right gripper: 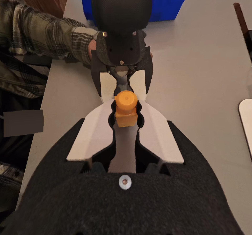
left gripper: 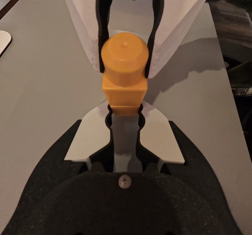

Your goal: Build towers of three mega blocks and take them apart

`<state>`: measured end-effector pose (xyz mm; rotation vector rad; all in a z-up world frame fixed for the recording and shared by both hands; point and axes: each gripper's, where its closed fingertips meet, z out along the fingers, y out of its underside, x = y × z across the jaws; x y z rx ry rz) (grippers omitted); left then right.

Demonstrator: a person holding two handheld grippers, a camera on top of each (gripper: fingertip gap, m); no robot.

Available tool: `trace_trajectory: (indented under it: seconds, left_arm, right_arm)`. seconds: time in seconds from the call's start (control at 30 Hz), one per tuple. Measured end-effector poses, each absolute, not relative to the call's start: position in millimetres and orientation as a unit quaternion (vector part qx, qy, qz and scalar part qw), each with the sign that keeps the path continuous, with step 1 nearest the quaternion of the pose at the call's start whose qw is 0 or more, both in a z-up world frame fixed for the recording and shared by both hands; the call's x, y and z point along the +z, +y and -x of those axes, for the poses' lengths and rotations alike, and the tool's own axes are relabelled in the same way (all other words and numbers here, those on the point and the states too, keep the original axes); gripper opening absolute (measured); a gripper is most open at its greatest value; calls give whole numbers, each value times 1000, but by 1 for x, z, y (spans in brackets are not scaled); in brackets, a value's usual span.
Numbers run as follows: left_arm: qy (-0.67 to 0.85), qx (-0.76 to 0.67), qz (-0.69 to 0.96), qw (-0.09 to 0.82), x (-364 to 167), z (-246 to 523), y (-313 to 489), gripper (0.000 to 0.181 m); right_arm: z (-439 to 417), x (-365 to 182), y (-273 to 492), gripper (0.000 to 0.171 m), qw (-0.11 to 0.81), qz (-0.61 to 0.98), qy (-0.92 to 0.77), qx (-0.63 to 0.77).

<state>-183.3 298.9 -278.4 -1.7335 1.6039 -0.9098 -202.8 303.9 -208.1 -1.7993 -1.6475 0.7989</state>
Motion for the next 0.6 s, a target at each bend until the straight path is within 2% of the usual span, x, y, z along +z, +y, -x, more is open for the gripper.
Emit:
trace_trajectory:
  seconds: [0.37,0.6]
  left_arm:
    - [607,-366,637,304,-277,181,295,34]
    - [607,-345,649,300,-285,173,303,35]
  right_arm:
    - [191,-210,302,29,301,649,-606,348]
    - [185,-216,306,29,310,660,-611,309]
